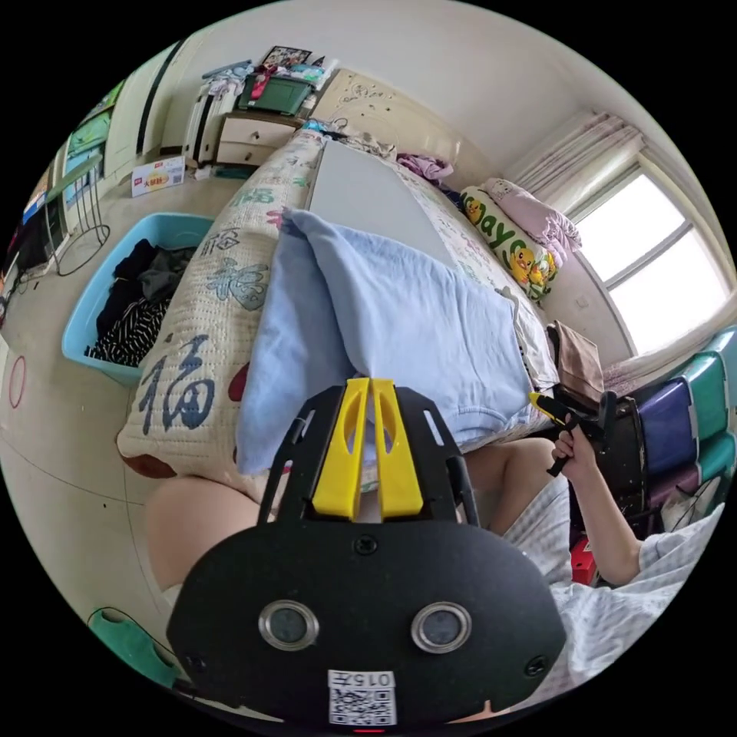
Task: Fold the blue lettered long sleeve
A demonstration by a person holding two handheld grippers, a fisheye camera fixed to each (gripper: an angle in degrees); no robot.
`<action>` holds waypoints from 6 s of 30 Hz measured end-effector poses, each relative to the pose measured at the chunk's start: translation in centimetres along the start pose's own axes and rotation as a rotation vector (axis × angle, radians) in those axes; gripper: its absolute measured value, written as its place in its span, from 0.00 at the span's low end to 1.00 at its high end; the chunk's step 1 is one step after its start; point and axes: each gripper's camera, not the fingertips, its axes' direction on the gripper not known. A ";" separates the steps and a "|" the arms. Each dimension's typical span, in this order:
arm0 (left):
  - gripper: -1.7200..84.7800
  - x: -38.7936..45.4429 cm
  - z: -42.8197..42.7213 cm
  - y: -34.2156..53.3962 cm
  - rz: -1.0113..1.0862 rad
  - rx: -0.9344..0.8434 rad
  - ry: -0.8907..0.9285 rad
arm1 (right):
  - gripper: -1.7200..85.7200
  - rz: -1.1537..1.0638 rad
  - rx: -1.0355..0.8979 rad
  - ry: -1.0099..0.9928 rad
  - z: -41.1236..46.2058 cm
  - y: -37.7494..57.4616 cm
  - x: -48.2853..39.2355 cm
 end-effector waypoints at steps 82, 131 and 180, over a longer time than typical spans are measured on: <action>0.04 48.4 45.9 -37.8 0.551 -0.460 -0.143 | 0.01 0.277 0.355 -0.101 -3.6 28.6 20.8; 0.15 -17.1 21.0 -34.3 -0.272 0.034 0.508 | 0.01 -0.802 -0.307 -0.411 -3.8 -11.0 -15.6; 0.15 -12.4 12.7 -16.0 -0.046 -0.150 0.402 | 0.13 -0.373 -0.172 -0.048 -15.0 -24.8 6.3</action>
